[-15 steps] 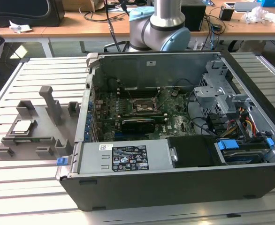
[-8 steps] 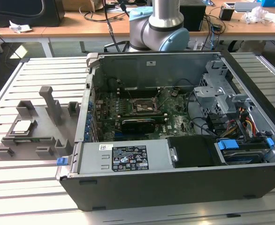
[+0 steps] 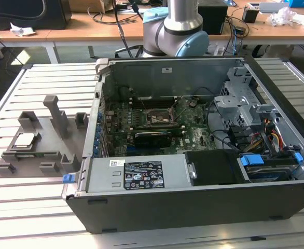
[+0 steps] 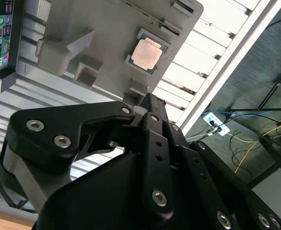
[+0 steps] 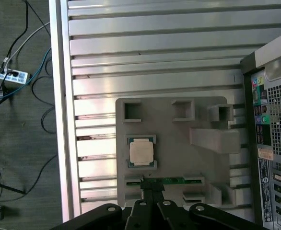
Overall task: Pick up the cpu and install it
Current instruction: 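Reach for the cpu, then pick up the cpu and move it towards the insertion slot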
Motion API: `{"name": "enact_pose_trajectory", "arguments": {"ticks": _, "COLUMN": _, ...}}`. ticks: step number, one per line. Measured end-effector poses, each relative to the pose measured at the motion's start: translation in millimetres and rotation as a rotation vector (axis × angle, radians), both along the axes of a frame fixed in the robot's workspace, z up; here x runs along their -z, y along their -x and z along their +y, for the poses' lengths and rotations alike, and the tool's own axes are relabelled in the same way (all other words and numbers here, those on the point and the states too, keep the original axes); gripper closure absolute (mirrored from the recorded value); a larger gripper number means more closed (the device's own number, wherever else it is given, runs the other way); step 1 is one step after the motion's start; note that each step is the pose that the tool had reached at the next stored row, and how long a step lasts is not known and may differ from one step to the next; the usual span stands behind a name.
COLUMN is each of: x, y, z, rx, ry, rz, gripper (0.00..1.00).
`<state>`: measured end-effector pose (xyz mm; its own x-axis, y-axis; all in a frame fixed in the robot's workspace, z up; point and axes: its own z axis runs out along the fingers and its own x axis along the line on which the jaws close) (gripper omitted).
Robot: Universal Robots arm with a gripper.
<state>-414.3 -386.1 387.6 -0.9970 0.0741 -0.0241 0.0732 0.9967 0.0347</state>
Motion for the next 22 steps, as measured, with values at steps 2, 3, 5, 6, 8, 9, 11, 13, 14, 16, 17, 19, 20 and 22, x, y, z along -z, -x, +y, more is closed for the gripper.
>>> {"name": "enact_pose_trajectory", "arguments": {"ticks": 2, "x": 0.0, "y": 0.0, "z": 0.0, "rx": 0.0, "ry": 0.0, "rz": 0.0, "gripper": 0.89}}
{"name": "enact_pose_trajectory", "arguments": {"ticks": 3, "x": 0.0, "y": 0.0, "z": 0.0, "rx": 0.0, "ry": 0.0, "rz": 0.0, "gripper": 0.89}}
{"name": "enact_pose_trajectory", "arguments": {"ticks": 5, "x": 0.0, "y": 0.0, "z": 0.0, "rx": 0.0, "ry": 0.0, "rz": 0.0, "gripper": 0.89}}
{"name": "enact_pose_trajectory", "arguments": {"ticks": 6, "x": 0.0, "y": 0.0, "z": 0.0, "rx": 0.0, "ry": 0.0, "rz": 0.0, "gripper": 0.89}}
{"name": "enact_pose_trajectory", "arguments": {"ticks": 8, "x": 0.0, "y": 0.1, "z": 0.0, "rx": 0.0, "ry": 0.0, "rz": 0.0, "gripper": 0.89}}
{"name": "enact_pose_trajectory", "arguments": {"ticks": 9, "x": 0.0, "y": 0.1, "z": 0.0, "rx": 0.0, "ry": 0.0, "rz": 0.0, "gripper": 0.89}}
{"name": "enact_pose_trajectory", "arguments": {"ticks": 11, "x": 0.0, "y": 0.1, "z": 0.0, "rx": 0.0, "ry": -0.0001, "rz": 0.0, "gripper": 0.89}}
{"name": "enact_pose_trajectory", "arguments": {"ticks": 13, "x": 0.0, "y": 0.2, "z": 0.0, "rx": 0.0, "ry": 0.0, "rz": 0.0, "gripper": 0.89}}
{"name": "enact_pose_trajectory", "arguments": {"ticks": 14, "x": 0.0, "y": 0.2, "z": 0.0, "rx": 0.0, "ry": 0.0, "rz": 0.0, "gripper": 0.89}}
{"name": "enact_pose_trajectory", "arguments": {"ticks": 16, "x": 0.0, "y": 0.2, "z": 0.0, "rx": 0.0, "ry": 0.0, "rz": 0.0, "gripper": 0.83}}
{"name": "enact_pose_trajectory", "arguments": {"ticks": 17, "x": 0.0, "y": 0.2, "z": 0.0, "rx": 0.0, "ry": 0.0, "rz": 0.0001, "gripper": 0.76}}
{"name": "enact_pose_trajectory", "arguments": {"ticks": 19, "x": 0.0, "y": 0.2, "z": 0.0, "rx": 0.0, "ry": 0.0, "rz": 0.0, "gripper": 0.71}}
{"name": "enact_pose_trajectory", "arguments": {"ticks": 20, "x": 0.0, "y": 0.2, "z": 0.0, "rx": 0.0, "ry": 0.0, "rz": 0.0, "gripper": 0.64}}
{"name": "enact_pose_trajectory", "arguments": {"ticks": 22, "x": 0.0, "y": 0.3, "z": 0.0, "rx": 0.0, "ry": 0.0, "rz": 0.0, "gripper": 0.46}}
